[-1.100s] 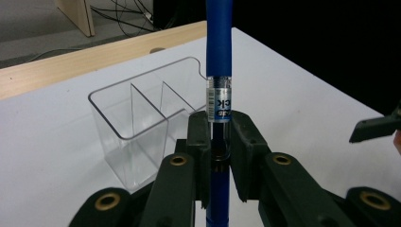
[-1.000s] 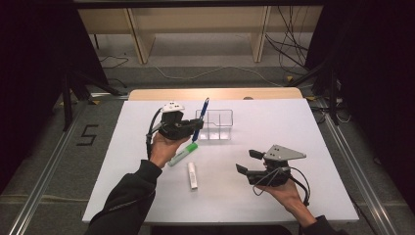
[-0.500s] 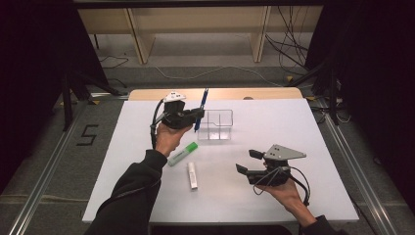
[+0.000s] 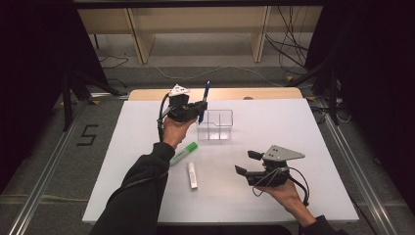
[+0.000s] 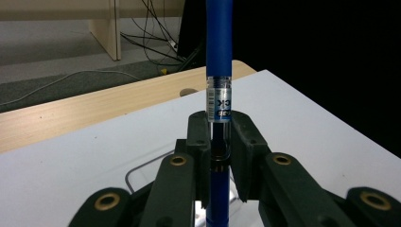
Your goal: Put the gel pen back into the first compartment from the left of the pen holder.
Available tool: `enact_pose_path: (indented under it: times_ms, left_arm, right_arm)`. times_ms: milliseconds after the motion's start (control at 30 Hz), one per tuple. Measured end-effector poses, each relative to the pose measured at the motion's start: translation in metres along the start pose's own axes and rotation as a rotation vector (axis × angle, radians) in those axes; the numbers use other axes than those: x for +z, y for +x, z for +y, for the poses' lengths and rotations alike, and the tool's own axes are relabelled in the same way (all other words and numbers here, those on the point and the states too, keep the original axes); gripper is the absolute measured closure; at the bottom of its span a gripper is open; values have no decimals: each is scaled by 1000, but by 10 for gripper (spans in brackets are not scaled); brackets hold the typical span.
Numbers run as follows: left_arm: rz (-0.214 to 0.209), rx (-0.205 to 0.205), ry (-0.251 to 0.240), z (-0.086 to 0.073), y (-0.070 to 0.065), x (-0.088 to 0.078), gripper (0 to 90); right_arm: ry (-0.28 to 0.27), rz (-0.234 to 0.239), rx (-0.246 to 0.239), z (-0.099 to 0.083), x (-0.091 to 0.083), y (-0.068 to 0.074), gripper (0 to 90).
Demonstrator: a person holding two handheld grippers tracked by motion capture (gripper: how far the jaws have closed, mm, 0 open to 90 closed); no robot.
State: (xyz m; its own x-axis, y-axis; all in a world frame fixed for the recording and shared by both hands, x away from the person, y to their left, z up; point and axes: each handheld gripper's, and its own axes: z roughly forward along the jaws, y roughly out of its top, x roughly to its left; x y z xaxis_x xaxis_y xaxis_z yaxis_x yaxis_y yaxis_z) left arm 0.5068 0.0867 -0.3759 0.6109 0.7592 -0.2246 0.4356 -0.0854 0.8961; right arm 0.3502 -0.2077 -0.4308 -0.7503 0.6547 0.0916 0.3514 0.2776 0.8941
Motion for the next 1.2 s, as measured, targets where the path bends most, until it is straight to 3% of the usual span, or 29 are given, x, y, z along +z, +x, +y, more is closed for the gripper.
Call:
enact_pose_path:
  times_ms: [67,433,633,1200]
  left_arm:
    - [6,-16,-15,0,1,4,790]
    - [52,7,-13,-1,5,18,788]
    - [71,-11,-28,-5,8,24,787]
    - [97,-1,-2,-15,8,33,782]
  right_arm:
    - [5,4,-5,0,0,0,284]
    - [3,8,-11,-1,0,-1,285]
    - [5,8,-12,-1,0,-1,286]
    - [4,12,-20,-1,0,0,287]
